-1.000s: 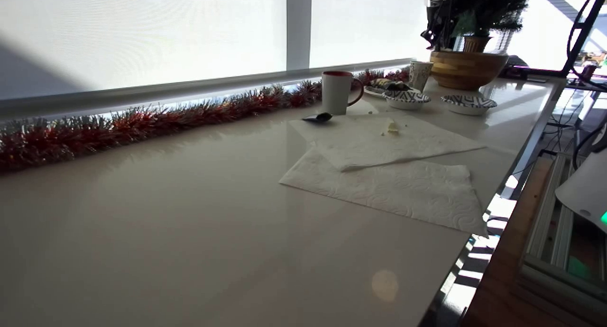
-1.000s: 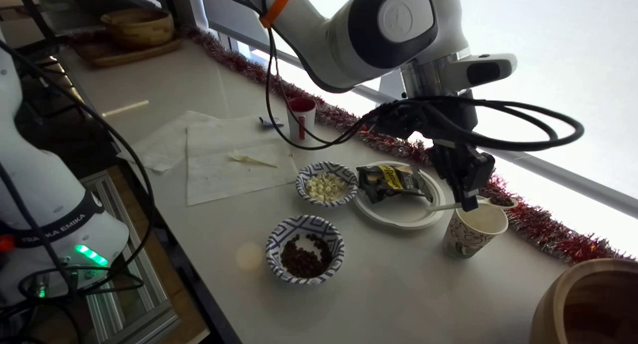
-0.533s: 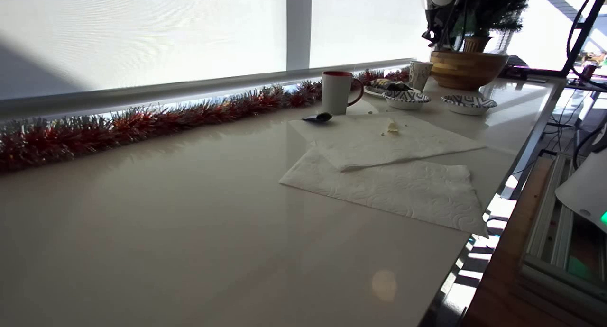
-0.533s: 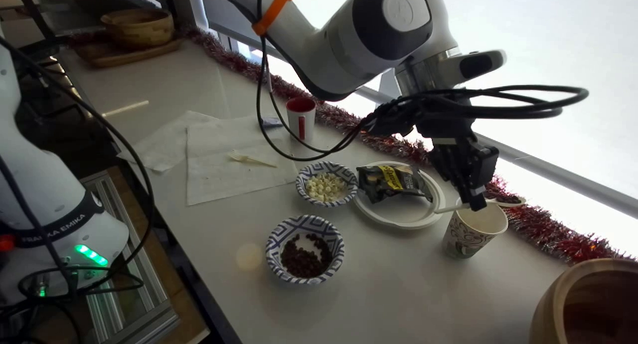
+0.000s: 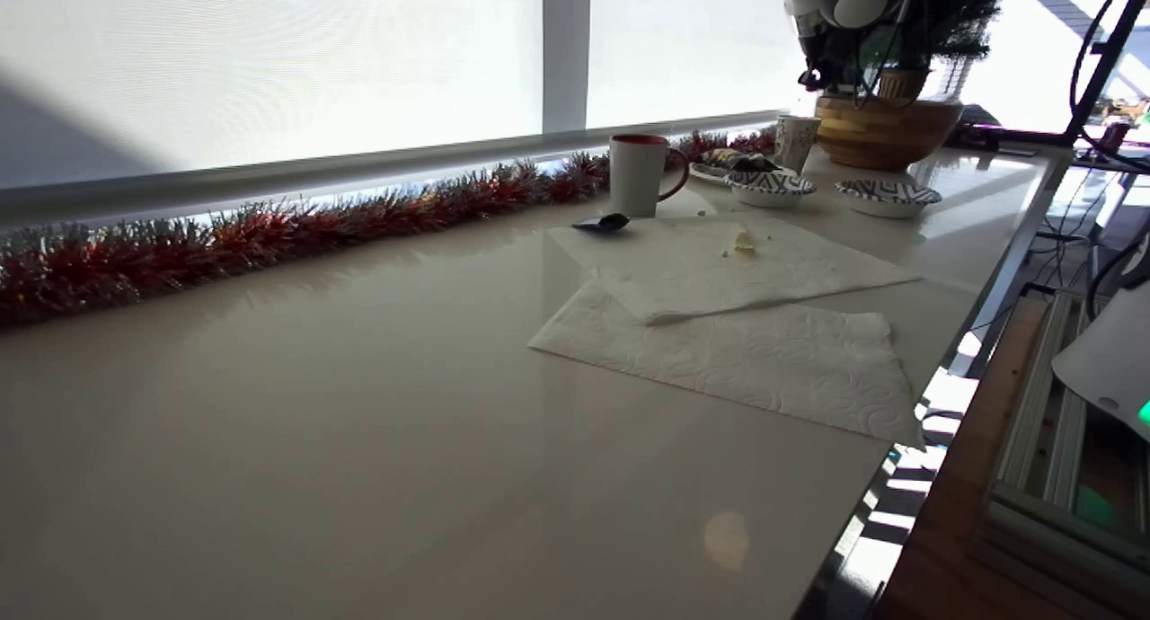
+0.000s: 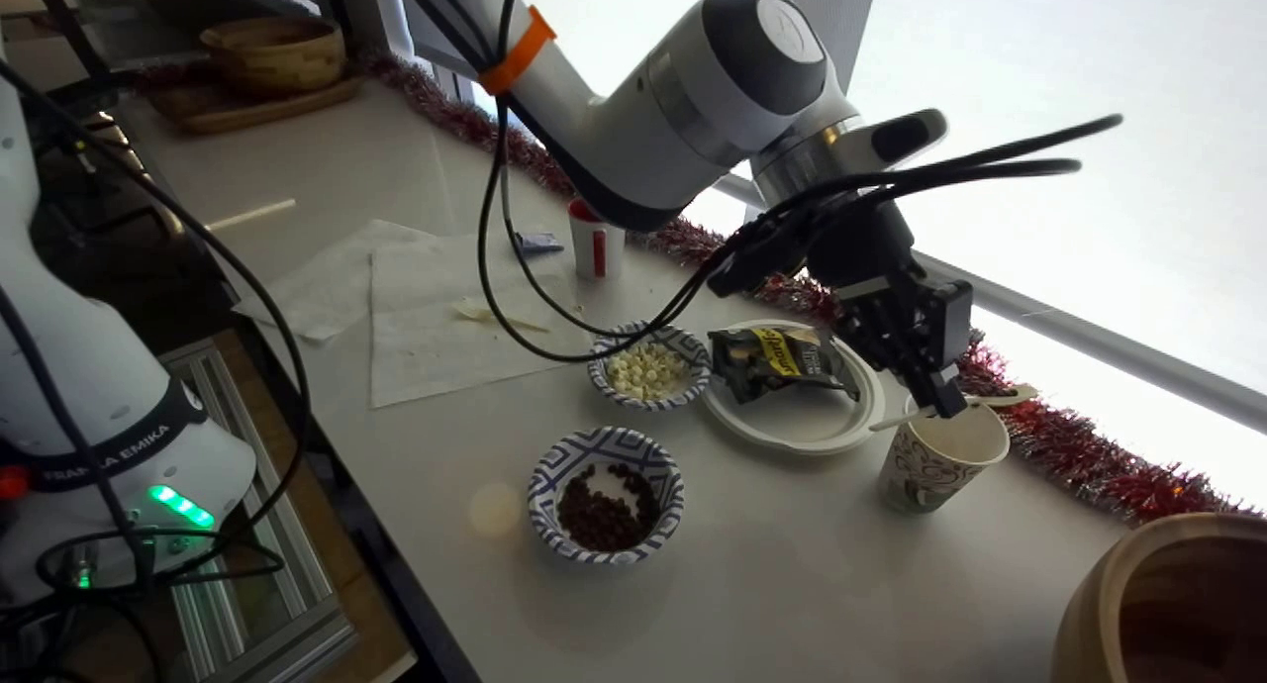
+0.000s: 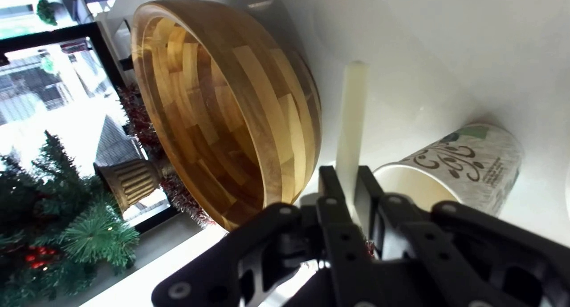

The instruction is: Use the spoon to transfer some contents from the closest bowl to the right cup

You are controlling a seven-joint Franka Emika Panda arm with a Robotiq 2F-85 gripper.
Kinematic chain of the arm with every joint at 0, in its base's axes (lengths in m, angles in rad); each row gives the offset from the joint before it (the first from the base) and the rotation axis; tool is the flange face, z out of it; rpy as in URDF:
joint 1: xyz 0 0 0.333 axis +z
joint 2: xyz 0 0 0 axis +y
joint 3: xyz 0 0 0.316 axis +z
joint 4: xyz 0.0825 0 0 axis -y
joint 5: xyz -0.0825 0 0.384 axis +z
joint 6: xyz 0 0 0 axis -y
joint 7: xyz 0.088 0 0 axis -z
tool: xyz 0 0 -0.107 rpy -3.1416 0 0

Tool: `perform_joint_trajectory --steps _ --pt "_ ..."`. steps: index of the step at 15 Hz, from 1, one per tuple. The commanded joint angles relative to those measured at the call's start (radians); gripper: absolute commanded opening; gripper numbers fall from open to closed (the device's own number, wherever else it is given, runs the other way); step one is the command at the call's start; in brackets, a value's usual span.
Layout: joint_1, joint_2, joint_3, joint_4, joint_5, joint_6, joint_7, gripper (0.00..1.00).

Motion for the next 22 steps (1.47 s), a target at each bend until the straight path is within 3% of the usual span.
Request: perform_joint_trajectory --steps 1,13,20,22 --pt "-0.013 -0.008 0.029 -0.025 -0.179 -0.033 0.099 0.03" --pt "-0.098 -0.008 0.185 -0.081 -0.737 -0.217 0.407 0.03" --pt "-0.152 -0.013 0.252 -0.149 -0.916 -0.340 0.501 0.03" --pt "-0.176 -0.031 0.275 -0.155 -0.844 -0.318 0.471 0.03"
